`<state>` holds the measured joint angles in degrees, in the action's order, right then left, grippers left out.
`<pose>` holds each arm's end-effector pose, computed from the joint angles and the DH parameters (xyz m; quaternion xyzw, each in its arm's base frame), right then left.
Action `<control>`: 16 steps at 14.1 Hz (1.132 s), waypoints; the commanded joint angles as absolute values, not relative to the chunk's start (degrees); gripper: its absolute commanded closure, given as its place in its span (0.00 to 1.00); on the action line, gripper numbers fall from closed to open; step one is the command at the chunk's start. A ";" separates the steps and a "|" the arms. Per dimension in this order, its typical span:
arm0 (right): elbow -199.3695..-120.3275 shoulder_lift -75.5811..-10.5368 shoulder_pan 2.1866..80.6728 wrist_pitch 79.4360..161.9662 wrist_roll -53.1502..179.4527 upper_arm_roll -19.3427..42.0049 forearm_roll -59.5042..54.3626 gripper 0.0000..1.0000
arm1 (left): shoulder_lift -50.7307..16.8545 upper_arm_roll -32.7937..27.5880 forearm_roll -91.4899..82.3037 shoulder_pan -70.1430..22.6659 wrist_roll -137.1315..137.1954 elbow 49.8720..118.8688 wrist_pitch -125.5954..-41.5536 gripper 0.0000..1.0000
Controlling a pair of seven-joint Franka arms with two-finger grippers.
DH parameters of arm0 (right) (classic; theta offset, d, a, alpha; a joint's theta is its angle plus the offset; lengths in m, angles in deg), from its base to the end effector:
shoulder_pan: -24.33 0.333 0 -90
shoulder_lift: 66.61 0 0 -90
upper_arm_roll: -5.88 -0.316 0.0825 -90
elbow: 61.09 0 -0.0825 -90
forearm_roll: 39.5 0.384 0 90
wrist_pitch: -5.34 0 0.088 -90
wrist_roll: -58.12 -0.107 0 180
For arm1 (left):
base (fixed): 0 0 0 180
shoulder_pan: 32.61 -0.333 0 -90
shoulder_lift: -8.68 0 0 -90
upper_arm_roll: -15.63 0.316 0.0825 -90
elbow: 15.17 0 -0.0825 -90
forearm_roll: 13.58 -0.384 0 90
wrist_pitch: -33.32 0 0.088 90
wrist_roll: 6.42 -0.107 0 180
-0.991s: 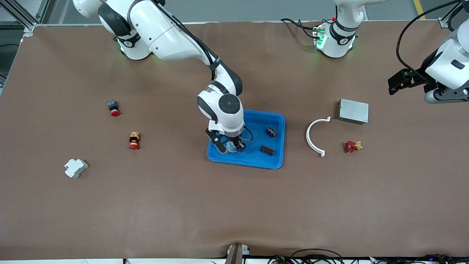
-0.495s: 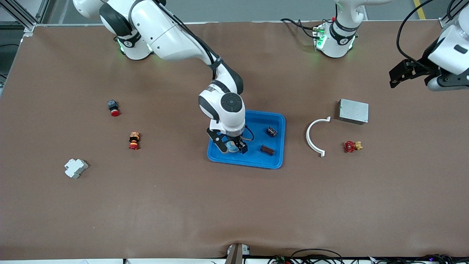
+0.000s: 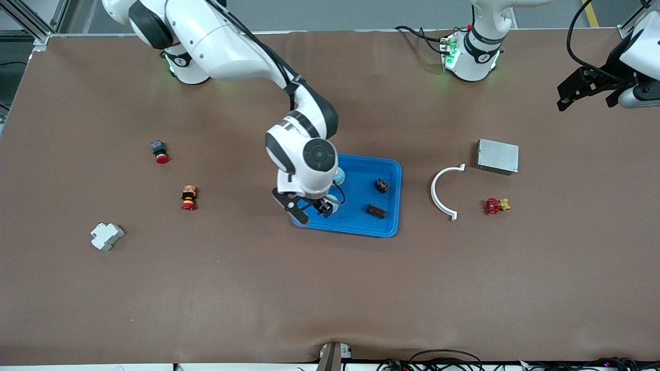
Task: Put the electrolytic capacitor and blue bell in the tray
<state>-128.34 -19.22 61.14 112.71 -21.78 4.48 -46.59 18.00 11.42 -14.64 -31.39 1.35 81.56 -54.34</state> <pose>0.5949 0.4500 0.2843 0.9381 -0.3371 0.0091 0.0791 0.4964 -0.0484 0.6511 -0.9997 -0.0213 -0.0037 0.0149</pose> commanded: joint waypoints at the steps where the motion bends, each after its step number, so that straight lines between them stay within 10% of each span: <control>1: -129.29 -24.32 54.24 105.57 -4.70 3.51 -46.28 0.00 | 18.53 11.68 -13.50 -30.94 0.70 82.13 -54.74 0.00; 16: -133.59 -41.81 26.10 100.01 51.06 3.60 -44.96 0.00 | 18.88 11.50 -13.58 -30.94 0.79 82.22 -53.77 0.00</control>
<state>-129.88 -37.20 28.51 100.51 47.01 4.67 -46.17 18.02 11.38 -14.52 -31.06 1.16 81.73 -54.17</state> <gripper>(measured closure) 0.000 0.000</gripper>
